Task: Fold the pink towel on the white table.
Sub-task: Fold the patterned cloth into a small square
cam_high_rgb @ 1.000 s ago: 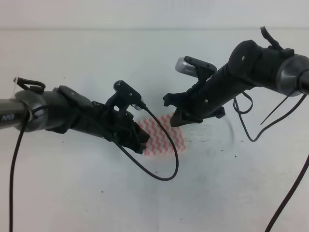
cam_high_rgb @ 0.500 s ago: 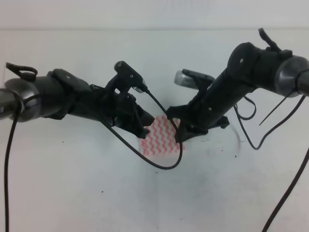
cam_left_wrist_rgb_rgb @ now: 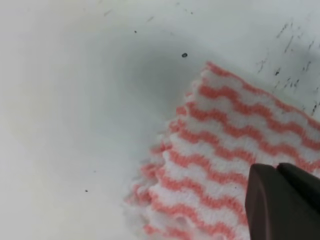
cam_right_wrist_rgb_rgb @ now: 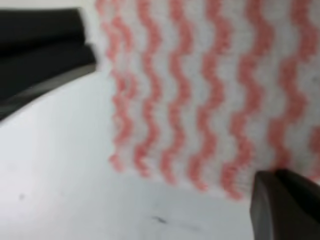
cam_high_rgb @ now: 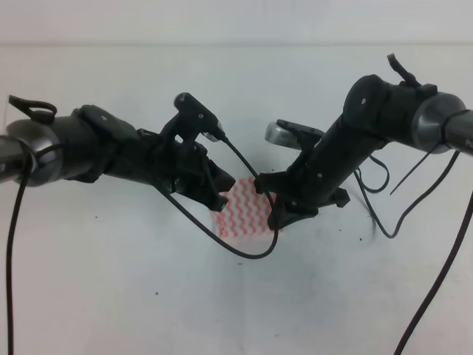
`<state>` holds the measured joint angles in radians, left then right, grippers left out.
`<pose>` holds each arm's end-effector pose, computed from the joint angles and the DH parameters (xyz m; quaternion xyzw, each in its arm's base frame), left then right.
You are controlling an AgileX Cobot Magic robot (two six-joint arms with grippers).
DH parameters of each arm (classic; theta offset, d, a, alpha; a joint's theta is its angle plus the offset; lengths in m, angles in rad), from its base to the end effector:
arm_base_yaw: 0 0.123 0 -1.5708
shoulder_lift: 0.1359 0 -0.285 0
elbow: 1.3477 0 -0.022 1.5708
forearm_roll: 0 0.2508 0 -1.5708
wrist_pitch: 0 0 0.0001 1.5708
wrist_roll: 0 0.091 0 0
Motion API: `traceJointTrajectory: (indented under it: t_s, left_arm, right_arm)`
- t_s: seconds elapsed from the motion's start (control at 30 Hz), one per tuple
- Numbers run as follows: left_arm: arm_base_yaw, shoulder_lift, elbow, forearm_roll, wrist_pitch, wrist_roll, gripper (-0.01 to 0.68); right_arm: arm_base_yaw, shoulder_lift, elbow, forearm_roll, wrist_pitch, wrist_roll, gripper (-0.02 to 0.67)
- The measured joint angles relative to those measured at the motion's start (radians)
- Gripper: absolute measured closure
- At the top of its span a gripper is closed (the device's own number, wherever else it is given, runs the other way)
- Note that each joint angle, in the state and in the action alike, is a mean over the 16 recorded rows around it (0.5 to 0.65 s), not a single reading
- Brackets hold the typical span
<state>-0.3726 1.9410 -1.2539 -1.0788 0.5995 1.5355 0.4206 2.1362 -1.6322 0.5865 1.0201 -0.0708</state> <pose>0.3615 -0.1900 0.1864 0.4778 0.7841 -0.2164 0.3318 0.3836 0.2186 0.1810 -0.1019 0.9592 0.2631 0.0185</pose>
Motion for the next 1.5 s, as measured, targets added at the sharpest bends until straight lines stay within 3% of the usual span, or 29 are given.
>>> traceJointTrajectory:
  t_s: [0.5,0.87,1.23,1.5]
  left_arm:
    - [0.000,0.032,0.000,0.141,0.118,-0.110,0.673]
    - [0.000,0.059,0.000,0.166,-0.007,-0.136,0.673]
    - [0.000,0.052,-0.003,0.101,-0.182,-0.106,0.673]
    - [0.000,0.052,-0.004,0.064,-0.224,-0.083,0.673]
  right_arm:
    - [0.000,0.000,-0.090,-0.029,0.008,0.022,0.651]
    - [0.000,-0.001,-0.093,-0.031,0.002,0.022,0.651]
    - [-0.012,0.007,-0.094,-0.034,-0.150,0.025,0.651]
    - [-0.026,0.052,-0.131,-0.033,-0.227,0.041,0.651]
